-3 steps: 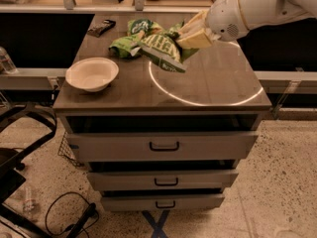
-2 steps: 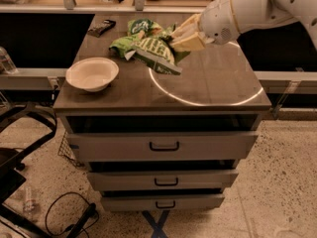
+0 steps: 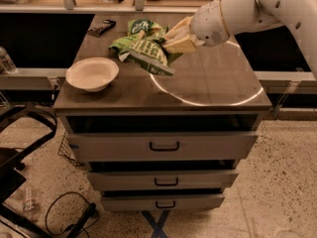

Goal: Move green jalapeno chip bag near paper bowl

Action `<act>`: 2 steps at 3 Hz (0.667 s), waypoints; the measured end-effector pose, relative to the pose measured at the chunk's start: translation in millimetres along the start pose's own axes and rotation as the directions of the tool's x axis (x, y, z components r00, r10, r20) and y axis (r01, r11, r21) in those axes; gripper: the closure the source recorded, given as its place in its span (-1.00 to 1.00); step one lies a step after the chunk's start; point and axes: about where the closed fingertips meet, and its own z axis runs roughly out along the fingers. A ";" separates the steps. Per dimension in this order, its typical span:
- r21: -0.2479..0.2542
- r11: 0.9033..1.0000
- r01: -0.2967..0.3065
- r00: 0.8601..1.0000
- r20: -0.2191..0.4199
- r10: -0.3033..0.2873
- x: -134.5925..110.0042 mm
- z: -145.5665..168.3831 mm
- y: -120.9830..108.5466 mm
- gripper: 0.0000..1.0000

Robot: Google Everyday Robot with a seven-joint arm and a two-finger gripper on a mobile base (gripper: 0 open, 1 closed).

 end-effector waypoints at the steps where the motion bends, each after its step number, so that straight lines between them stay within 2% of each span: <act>1: -0.005 1.000 0.000 1.000 0.002 0.000 -0.5 2.8 0.6 0.19; 2: -0.010 1.000 0.001 1.000 0.003 -0.001 -1.0 5.7 1.2 -0.30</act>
Offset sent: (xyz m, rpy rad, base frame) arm 0.0000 0.0025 -0.0011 0.0002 0.0019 0.0042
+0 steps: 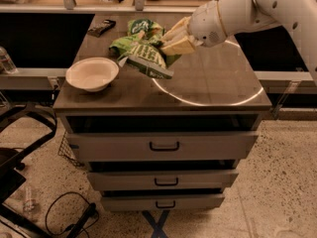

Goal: Move green jalapeno chip bag near paper bowl

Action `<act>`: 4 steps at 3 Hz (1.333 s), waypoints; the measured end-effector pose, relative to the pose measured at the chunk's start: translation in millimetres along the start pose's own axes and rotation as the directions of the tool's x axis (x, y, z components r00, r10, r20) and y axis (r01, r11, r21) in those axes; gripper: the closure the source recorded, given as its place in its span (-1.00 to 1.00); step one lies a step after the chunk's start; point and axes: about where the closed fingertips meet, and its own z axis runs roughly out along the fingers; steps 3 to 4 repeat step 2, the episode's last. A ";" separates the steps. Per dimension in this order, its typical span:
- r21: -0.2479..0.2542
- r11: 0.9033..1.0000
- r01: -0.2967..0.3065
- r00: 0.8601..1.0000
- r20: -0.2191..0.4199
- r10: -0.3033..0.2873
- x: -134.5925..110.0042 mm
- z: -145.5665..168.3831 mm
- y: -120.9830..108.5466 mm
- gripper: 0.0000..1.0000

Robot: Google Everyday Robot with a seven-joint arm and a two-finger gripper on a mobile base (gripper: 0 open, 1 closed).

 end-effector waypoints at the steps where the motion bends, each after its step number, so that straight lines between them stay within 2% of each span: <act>1: -0.005 1.000 0.000 1.000 0.001 0.000 -0.5 2.7 0.6 -0.76; 2: -0.009 1.000 0.001 1.000 0.003 -0.001 -0.9 5.3 1.1 -1.00; 4: -0.009 1.000 0.001 1.000 0.003 -0.001 -0.9 5.3 1.1 -1.00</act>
Offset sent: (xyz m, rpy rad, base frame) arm -0.0001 0.0027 -0.0012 0.0003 0.0022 0.0047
